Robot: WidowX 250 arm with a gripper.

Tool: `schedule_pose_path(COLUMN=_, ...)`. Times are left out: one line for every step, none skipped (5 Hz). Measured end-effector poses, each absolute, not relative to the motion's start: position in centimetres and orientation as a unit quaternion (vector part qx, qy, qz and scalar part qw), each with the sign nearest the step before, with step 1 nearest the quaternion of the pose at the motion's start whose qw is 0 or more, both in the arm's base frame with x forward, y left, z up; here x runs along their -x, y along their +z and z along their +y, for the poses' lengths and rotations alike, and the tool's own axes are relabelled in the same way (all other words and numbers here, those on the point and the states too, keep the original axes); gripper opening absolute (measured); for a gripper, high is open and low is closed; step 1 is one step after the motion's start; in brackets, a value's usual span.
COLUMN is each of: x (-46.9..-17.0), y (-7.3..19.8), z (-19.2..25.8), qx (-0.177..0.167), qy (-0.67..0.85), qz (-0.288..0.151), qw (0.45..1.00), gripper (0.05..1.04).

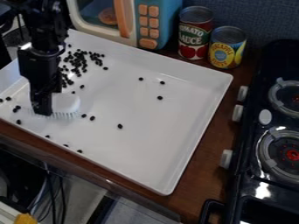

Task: Sweep into pile

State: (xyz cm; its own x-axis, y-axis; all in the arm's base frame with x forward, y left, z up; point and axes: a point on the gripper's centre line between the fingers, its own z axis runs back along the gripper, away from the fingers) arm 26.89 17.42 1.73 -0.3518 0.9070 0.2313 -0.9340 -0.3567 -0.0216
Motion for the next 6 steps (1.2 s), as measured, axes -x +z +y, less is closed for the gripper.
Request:
schedule_pose_path(x=-28.8, y=1.7, z=17.4, qx=-0.09, qy=0.813, qz=-0.079, qw=0.57, gripper=0.734)
schedule_pose_path(x=-30.5, y=1.8, z=17.5, qx=-0.086, qy=0.81, qz=-0.086, qw=0.573, gripper=0.734)
schedule_pose_path(x=-32.3, y=1.9, z=17.2, qx=-0.08, qy=0.809, qz=-0.094, qw=0.575, gripper=0.734)
schedule_pose_path(x=-34.2, y=1.9, z=16.8, qx=-0.079, qy=0.796, qz=-0.11, qw=0.59, gripper=0.734)
schedule_pose_path(x=-35.7, y=1.9, z=17.0, qx=-0.083, qy=0.784, qz=-0.127, qw=0.601, gripper=0.734)
schedule_pose_path(x=-37.2, y=2.0, z=17.6, qx=-0.085, qy=0.782, qz=-0.138, qw=0.602, gripper=0.734)
